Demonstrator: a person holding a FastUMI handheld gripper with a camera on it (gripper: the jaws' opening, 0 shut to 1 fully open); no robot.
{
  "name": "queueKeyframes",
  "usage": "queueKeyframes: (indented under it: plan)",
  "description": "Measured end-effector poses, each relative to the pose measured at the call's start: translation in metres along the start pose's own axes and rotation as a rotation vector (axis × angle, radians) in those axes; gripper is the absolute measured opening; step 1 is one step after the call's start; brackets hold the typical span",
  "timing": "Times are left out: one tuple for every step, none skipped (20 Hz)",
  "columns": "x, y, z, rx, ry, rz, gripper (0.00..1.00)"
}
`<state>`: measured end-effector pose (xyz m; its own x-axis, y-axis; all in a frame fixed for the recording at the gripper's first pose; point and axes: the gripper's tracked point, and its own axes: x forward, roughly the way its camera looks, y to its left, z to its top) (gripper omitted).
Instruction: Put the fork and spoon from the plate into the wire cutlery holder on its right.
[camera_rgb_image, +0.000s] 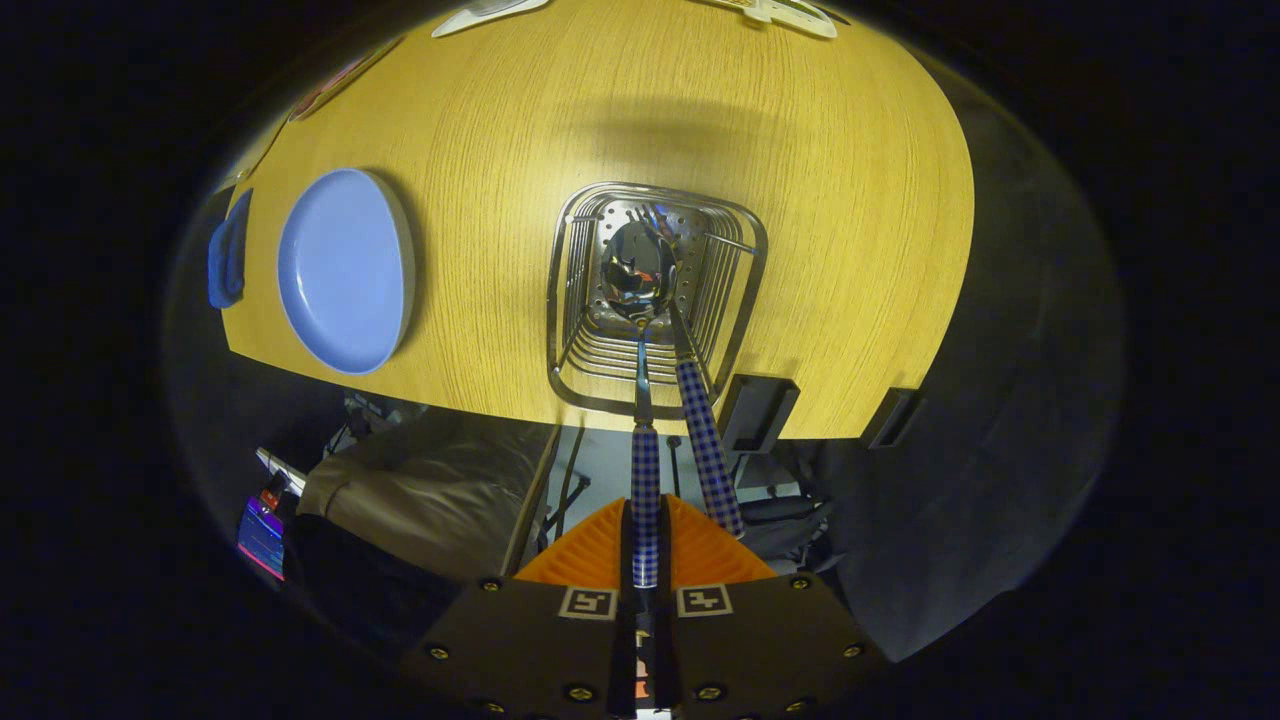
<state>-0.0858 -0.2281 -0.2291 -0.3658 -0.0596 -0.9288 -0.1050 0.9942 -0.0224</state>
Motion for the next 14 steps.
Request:
queueKeyframes:
  plan:
    - [-0.001, 0.000, 0.002, -0.002, 0.000, 0.004, 0.07]
    - [0.000, 0.001, 0.002, -0.004, 0.001, 0.004, 0.07]
    - [0.001, 0.001, 0.002, -0.002, 0.003, 0.001, 0.07]
    - [0.001, 0.001, 0.003, -0.004, 0.005, -0.001, 0.07]
    - [0.000, 0.001, 0.004, -0.006, 0.004, -0.001, 0.07]
    - [-0.001, 0.000, 0.005, -0.008, 0.005, -0.002, 0.07]
    - [-0.002, -0.001, 0.004, -0.013, 0.010, -0.005, 0.07]
    - [-0.003, -0.001, 0.006, -0.014, 0.007, -0.010, 0.09]
    - [-0.005, -0.002, 0.008, -0.015, 0.001, -0.013, 0.11]
    - [-0.004, -0.003, 0.009, -0.012, -0.008, -0.014, 0.11]
    - [-0.006, -0.002, 0.011, -0.012, -0.018, -0.011, 0.11]
    - [-0.008, -0.002, 0.012, -0.013, -0.025, -0.011, 0.11]
    - [-0.011, -0.002, 0.013, -0.015, -0.028, -0.009, 0.12]
    - [-0.012, -0.002, 0.013, -0.016, -0.031, -0.011, 0.12]
